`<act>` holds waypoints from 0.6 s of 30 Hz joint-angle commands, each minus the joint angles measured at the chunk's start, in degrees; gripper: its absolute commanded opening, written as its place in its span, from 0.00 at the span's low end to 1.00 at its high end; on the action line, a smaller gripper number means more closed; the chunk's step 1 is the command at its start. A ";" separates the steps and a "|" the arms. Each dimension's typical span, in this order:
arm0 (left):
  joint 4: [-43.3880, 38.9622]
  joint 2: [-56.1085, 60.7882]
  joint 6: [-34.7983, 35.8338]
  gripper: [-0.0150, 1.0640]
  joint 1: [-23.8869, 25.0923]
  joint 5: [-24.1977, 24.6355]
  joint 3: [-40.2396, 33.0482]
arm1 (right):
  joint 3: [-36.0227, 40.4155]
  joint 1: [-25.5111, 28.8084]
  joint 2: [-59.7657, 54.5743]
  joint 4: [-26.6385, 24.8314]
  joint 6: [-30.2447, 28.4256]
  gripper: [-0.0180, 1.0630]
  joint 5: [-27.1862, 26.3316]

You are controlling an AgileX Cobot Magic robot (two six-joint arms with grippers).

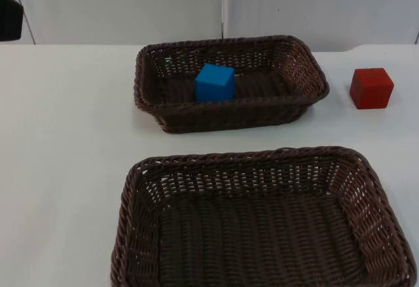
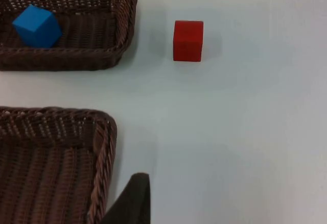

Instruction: Pick up one cube with the left hand and place it into the upper basket. Pick up one cube with the right hand and place it into the lower basket.

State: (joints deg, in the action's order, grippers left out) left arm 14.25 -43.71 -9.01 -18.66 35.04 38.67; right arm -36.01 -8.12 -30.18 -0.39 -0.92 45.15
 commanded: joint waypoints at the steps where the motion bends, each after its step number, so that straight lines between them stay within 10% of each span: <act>1: -0.30 0.33 0.41 0.73 0.13 -0.89 -0.38 | -1.54 0.04 -3.93 0.07 0.23 0.99 -2.87; 18: -0.30 0.33 0.41 0.73 0.13 -0.89 -0.38 | -17.46 0.04 -28.74 0.39 2.00 0.99 -5.86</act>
State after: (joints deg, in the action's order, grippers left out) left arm 14.16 -43.71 -9.01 -18.66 35.04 38.67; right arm -52.11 -8.12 -57.60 0.00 0.45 40.34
